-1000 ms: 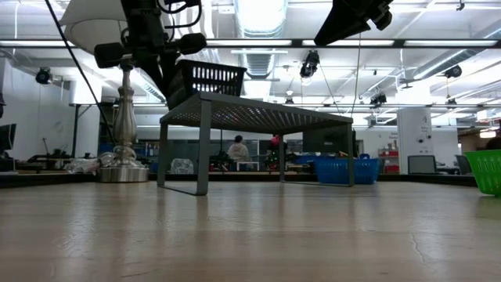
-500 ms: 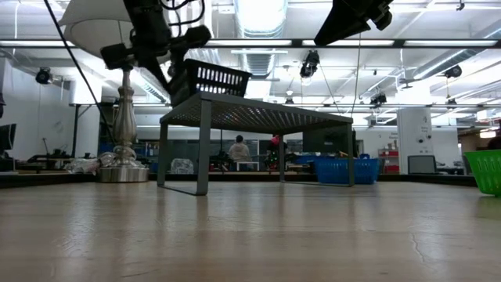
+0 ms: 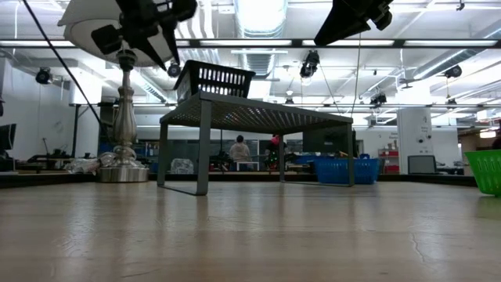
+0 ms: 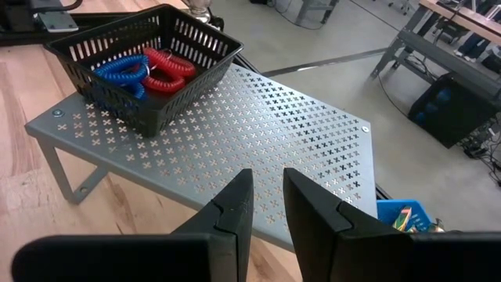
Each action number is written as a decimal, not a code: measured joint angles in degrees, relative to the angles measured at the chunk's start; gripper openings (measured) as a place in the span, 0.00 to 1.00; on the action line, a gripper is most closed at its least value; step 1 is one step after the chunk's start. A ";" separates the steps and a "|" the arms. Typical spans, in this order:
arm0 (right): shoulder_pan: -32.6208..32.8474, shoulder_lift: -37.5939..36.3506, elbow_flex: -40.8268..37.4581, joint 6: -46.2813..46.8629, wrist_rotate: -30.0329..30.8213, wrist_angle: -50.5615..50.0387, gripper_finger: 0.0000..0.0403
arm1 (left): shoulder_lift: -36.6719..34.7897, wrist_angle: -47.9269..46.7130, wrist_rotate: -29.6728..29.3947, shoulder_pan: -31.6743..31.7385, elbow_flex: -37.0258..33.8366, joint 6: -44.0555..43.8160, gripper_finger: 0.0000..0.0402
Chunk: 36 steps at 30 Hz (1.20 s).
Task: Pick & Place Office Desk Supplies
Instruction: Put the blue basket filled with crayon boxes on the shelf
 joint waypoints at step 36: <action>0.02 0.00 0.00 0.00 0.00 0.00 0.17 | -19.72 58.70 2.89 -25.08 -28.91 109.56 0.33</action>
